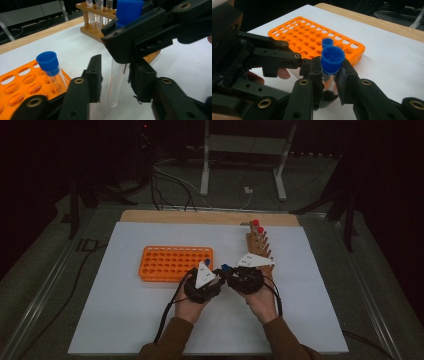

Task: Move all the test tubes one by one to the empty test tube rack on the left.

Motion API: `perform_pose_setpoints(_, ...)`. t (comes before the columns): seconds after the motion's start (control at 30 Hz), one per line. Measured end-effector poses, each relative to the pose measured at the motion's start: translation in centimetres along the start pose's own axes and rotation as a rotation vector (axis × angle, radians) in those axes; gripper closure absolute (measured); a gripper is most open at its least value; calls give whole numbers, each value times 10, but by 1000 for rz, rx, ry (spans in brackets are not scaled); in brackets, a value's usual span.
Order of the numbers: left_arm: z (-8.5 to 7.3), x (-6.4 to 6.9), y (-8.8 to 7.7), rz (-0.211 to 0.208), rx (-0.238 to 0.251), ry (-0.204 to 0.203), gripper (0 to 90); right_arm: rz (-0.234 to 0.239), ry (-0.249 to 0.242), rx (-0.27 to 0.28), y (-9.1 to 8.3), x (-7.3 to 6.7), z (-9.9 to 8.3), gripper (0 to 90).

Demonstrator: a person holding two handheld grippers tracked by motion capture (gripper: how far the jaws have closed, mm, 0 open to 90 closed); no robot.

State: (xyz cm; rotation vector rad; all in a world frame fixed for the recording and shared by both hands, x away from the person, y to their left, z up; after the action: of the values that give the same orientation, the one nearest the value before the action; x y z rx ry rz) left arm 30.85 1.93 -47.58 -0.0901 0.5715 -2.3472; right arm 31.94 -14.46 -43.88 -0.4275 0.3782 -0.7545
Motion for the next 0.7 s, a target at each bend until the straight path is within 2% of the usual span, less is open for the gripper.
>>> perform_pose_setpoints(0.17, 0, 1, -1, -18, 0, 14, 760, 4, 3, -1, 0, 0, 0, 767)
perform_pose_setpoints(0.33, 0, 0, -1, -28, -1, 9, 767, 8, 5, 4, 0, 1, -1, 750)
perform_pose_setpoints(0.4, -1, -1, -1, -26, -6, 7, 768, 11, 10, 19, -2, 3, -1, 671)
perform_pose_setpoints(0.43, -1, -1, -1, -26, -7, 6, 768, 11, 10, 19, -2, 3, -1, 671)
perform_pose_setpoints(0.5, -2, -3, -2, -23, -9, 4, 769, 15, 14, 31, -6, 6, -1, 580)
perform_pose_setpoints(0.57, -2, -4, -3, -19, -12, 2, 769, 17, 15, 37, -7, 7, -1, 554)
perform_pose_setpoints(0.6, -3, -5, -4, -18, -13, -1, 770, 21, 19, 44, -9, 10, -2, 494)
perform_pose_setpoints(0.63, -3, -6, -4, -17, -14, -2, 770, 21, 19, 44, -9, 10, -2, 494)
perform_pose_setpoints(0.7, -4, -8, -6, -13, -15, -7, 770, 17, 28, 45, -12, 15, -3, 382)
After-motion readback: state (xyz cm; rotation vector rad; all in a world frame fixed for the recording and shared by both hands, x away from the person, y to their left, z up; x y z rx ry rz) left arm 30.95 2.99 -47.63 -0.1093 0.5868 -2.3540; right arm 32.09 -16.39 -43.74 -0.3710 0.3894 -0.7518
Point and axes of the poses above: each handheld gripper's, and its own axes: y roughly forward along the jaws, z roughly out of its top, x roughly to its right, the point moved 1 cm from there along y, roughly forward along the jaws, and after that the axes turned 5 degrees about y, right-handed, at the moved point
